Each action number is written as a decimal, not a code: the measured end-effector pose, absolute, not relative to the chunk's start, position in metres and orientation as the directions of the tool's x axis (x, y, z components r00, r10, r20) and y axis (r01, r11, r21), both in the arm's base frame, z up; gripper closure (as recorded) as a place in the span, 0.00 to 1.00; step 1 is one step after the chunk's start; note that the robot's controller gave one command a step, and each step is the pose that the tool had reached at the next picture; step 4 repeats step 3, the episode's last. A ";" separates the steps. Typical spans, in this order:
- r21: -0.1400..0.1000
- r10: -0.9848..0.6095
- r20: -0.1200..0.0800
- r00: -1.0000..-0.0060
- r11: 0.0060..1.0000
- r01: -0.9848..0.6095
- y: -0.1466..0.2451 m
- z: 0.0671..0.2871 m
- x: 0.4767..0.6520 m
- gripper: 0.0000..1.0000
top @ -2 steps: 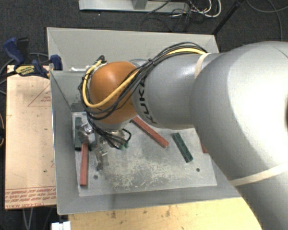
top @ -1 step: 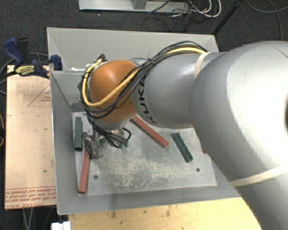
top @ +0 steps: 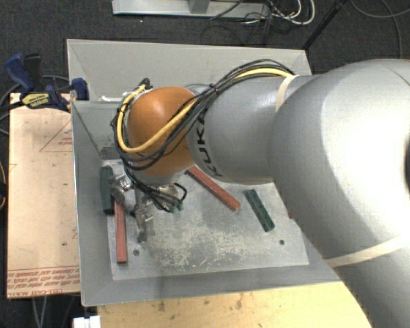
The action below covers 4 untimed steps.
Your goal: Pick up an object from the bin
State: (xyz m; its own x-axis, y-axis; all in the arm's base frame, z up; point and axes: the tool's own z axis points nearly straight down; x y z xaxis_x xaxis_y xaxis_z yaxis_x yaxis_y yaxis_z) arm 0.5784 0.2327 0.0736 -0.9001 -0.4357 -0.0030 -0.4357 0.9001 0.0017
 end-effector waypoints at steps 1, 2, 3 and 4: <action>-0.002 -0.625 -0.004 -0.781 0.781 -0.625 0.252 0.071 0.575 0.00; -0.001 -0.625 -0.006 -0.780 0.780 -0.625 0.253 0.072 0.576 1.00; -0.003 -0.594 -0.012 -0.804 0.805 -0.594 0.233 0.238 0.573 1.00; -0.003 -0.594 -0.012 -0.804 0.805 -0.594 0.233 0.238 0.573 1.00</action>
Offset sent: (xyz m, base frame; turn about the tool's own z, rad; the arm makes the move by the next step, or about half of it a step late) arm -0.0051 0.0200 -0.0036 -0.2280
